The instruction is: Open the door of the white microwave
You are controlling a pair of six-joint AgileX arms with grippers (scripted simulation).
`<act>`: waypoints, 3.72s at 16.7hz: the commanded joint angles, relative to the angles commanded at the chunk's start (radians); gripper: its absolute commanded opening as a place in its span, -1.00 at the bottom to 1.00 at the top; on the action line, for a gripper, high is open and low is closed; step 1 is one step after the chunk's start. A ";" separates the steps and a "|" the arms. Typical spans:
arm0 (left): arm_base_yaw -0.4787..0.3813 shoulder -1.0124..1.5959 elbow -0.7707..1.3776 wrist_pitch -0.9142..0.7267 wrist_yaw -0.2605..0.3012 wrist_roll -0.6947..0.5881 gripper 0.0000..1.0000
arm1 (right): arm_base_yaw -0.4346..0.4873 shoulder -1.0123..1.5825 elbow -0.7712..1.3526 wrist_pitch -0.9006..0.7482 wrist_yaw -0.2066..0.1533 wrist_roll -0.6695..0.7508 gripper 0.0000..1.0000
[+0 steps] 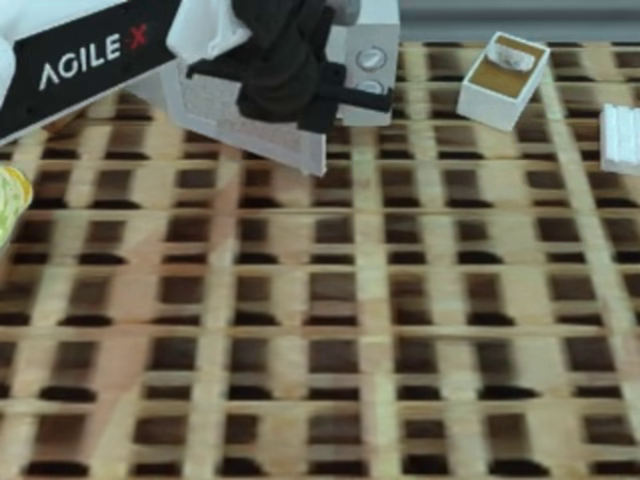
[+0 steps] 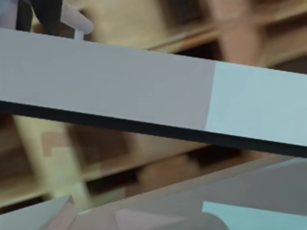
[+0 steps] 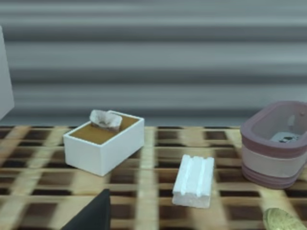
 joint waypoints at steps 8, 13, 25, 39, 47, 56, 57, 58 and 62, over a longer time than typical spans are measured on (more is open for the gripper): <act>0.026 -0.072 -0.101 0.044 0.050 0.098 -1.00 | 0.000 0.000 0.000 0.000 0.000 0.000 1.00; 0.026 -0.072 -0.101 0.044 0.050 0.098 -1.00 | 0.000 0.000 0.000 0.000 0.000 0.000 1.00; 0.026 -0.072 -0.101 0.044 0.050 0.098 -1.00 | 0.000 0.000 0.000 0.000 0.000 0.000 1.00; 0.063 -0.151 -0.210 0.079 0.126 0.228 -1.00 | 0.000 0.000 0.000 0.000 0.000 0.000 1.00; 0.063 -0.152 -0.212 0.079 0.127 0.231 -1.00 | 0.000 0.000 0.000 0.000 0.000 0.000 1.00; 0.063 -0.152 -0.212 0.079 0.127 0.231 -1.00 | 0.000 0.000 0.000 0.000 0.000 0.000 1.00; 0.063 -0.152 -0.212 0.079 0.127 0.231 -1.00 | 0.000 0.000 0.000 0.000 0.000 0.000 1.00; 0.063 -0.152 -0.212 0.079 0.127 0.231 -1.00 | 0.000 0.000 0.000 0.000 0.000 0.000 1.00; 0.063 -0.152 -0.212 0.079 0.127 0.231 -1.00 | 0.000 0.000 0.000 0.000 0.000 0.000 1.00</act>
